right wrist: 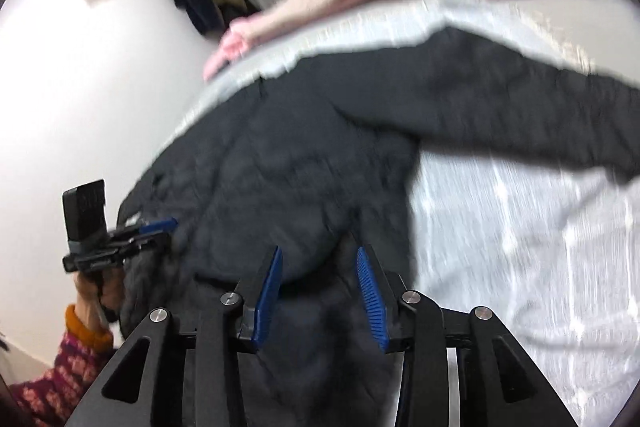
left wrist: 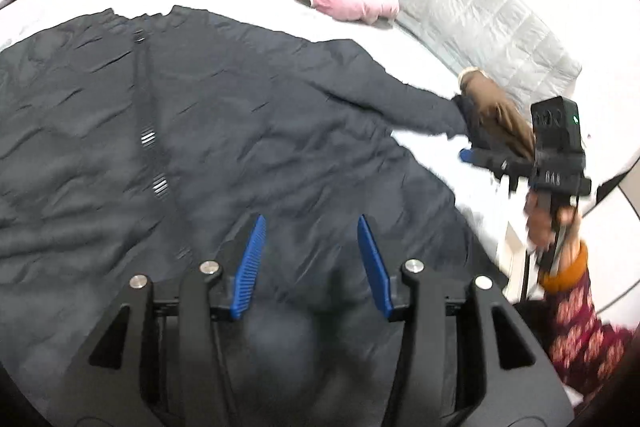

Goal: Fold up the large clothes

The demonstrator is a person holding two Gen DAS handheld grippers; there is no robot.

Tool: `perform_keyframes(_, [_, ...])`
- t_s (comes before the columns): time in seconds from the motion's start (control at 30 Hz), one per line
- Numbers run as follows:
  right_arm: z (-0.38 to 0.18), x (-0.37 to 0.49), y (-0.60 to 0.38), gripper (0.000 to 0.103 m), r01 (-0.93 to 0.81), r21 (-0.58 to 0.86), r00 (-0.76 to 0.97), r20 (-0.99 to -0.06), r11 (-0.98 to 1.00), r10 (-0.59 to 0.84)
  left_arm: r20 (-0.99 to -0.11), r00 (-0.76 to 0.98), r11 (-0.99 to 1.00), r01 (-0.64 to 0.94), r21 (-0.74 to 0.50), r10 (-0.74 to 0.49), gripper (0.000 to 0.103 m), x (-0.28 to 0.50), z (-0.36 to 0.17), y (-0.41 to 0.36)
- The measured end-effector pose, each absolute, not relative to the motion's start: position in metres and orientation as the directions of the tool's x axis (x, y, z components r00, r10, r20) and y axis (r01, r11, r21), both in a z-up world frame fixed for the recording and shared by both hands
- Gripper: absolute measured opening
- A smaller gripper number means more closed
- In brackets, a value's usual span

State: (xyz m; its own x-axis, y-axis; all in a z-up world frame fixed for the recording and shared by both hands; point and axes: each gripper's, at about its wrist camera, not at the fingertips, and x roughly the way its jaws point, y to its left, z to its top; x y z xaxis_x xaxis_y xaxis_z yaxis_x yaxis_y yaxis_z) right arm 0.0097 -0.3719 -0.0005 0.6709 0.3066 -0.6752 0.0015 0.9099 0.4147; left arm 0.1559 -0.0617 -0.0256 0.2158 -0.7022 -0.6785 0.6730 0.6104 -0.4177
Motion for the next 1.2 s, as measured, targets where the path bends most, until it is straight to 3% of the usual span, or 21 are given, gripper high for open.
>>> perform_keyframes(0.13, [-0.017,0.039,-0.336,0.039,-0.024,0.334,0.642,-0.717,0.942,0.27,-0.748,0.195,0.609,0.721,-0.329,-0.635,0.05,0.144,-0.055,-0.111])
perform_keyframes(0.27, [-0.062,0.046,-0.32,0.039,0.001,0.169,0.477,-0.866,0.986,0.148,-0.815,0.214,0.569,0.806,-0.163,-0.538,0.051,0.114,-0.073,-0.128])
perform_keyframes(0.4, [-0.066,0.029,-0.331,0.039,-0.014,0.217,0.426,-0.882,0.976,0.202,-0.833,0.191,0.558,0.814,-0.161,-0.52,0.051,0.105,-0.07,-0.116])
perform_keyframes(0.47, [-0.06,0.023,-0.342,0.04,0.0,0.27,0.434,-0.867,0.963,0.243,-0.833,0.187,0.568,0.804,-0.175,-0.52,0.051,0.102,-0.064,-0.108])
perform_keyframes(0.53, [-0.05,0.019,-0.356,0.046,0.043,0.302,0.457,-0.854,0.952,0.25,-0.836,0.184,0.582,0.791,-0.187,-0.518,0.06,0.1,-0.055,-0.101])
perform_keyframes(0.6, [-0.041,0.016,-0.378,0.06,0.105,0.34,0.514,-0.823,0.935,0.242,-0.827,0.21,0.608,0.772,-0.188,-0.522,0.077,0.098,-0.048,-0.099])
perform_keyframes(0.67, [-0.034,0.012,-0.402,0.07,0.193,0.366,0.581,-0.79,0.91,0.195,-0.798,0.254,0.631,0.751,-0.193,-0.546,0.081,0.096,-0.035,-0.087])
perform_keyframes(0.93, [-0.046,0.005,-0.521,0.071,0.572,0.536,0.724,-0.685,0.62,-0.076,-0.727,0.394,0.772,0.565,-0.291,-0.562,0.087,0.128,-0.015,-0.04])
perform_keyframes(1.2, [-0.071,0.018,-0.571,0.071,0.573,0.719,0.805,-0.584,0.392,-0.105,-0.713,0.468,0.834,0.453,-0.315,-0.523,0.087,0.157,-0.012,-0.007])
